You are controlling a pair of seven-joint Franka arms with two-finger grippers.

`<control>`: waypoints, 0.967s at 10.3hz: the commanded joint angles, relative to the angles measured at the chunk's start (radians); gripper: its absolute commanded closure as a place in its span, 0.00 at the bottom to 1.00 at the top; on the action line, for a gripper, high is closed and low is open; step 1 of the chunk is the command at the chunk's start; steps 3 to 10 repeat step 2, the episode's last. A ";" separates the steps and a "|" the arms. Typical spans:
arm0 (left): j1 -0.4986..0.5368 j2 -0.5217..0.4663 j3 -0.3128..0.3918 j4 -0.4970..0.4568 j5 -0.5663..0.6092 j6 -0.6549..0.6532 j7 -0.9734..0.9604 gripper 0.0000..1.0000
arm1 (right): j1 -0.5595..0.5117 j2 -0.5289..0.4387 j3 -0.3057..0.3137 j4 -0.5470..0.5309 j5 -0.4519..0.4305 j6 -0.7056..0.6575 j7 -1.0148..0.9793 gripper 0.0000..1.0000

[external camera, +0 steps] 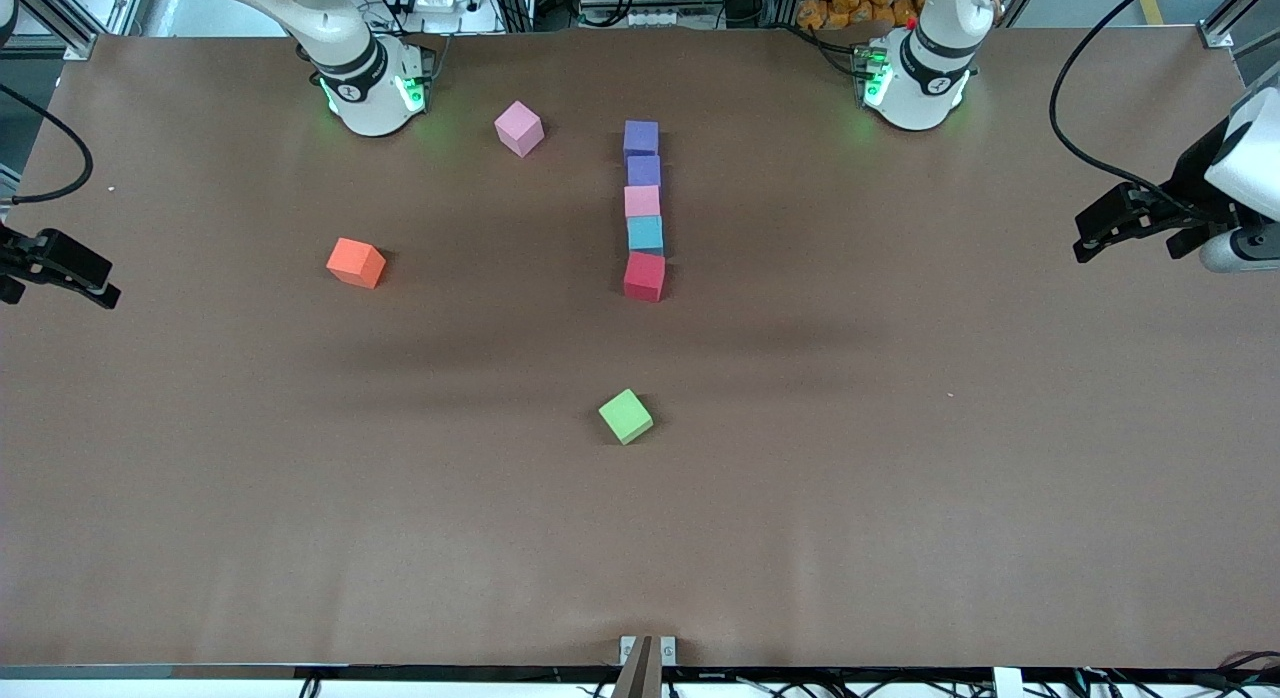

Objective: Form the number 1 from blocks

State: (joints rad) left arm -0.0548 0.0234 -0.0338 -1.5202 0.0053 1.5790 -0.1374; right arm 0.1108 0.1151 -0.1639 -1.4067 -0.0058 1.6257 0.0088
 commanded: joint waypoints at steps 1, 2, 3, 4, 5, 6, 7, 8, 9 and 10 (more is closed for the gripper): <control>-0.007 0.006 0.009 0.023 0.008 -0.048 0.021 0.00 | -0.017 0.002 0.014 0.017 0.001 -0.017 -0.012 0.00; -0.007 0.006 0.009 0.023 0.008 -0.051 0.021 0.00 | -0.017 0.002 0.014 0.018 0.001 -0.017 -0.012 0.00; -0.007 0.006 0.009 0.023 0.008 -0.051 0.021 0.00 | -0.017 0.002 0.014 0.018 0.001 -0.017 -0.012 0.00; -0.007 0.006 0.009 0.023 0.008 -0.051 0.021 0.00 | -0.017 0.002 0.014 0.018 0.001 -0.017 -0.012 0.00; -0.007 0.006 0.009 0.023 0.008 -0.051 0.021 0.00 | -0.017 0.002 0.014 0.018 0.001 -0.017 -0.012 0.00; -0.007 0.006 0.009 0.023 0.008 -0.051 0.021 0.00 | -0.017 0.002 0.014 0.018 0.001 -0.017 -0.012 0.00; -0.007 0.006 0.009 0.023 0.008 -0.051 0.021 0.00 | -0.017 0.002 0.014 0.018 0.001 -0.017 -0.012 0.00; -0.007 0.006 0.009 0.023 0.008 -0.051 0.021 0.00 | -0.017 0.002 0.014 0.018 0.001 -0.017 -0.012 0.00; -0.007 0.006 0.009 0.023 0.008 -0.051 0.021 0.00 | -0.017 0.002 0.014 0.018 0.001 -0.017 -0.012 0.00; -0.007 0.006 0.009 0.023 0.008 -0.051 0.021 0.00 | -0.017 0.002 0.014 0.018 0.001 -0.017 -0.012 0.00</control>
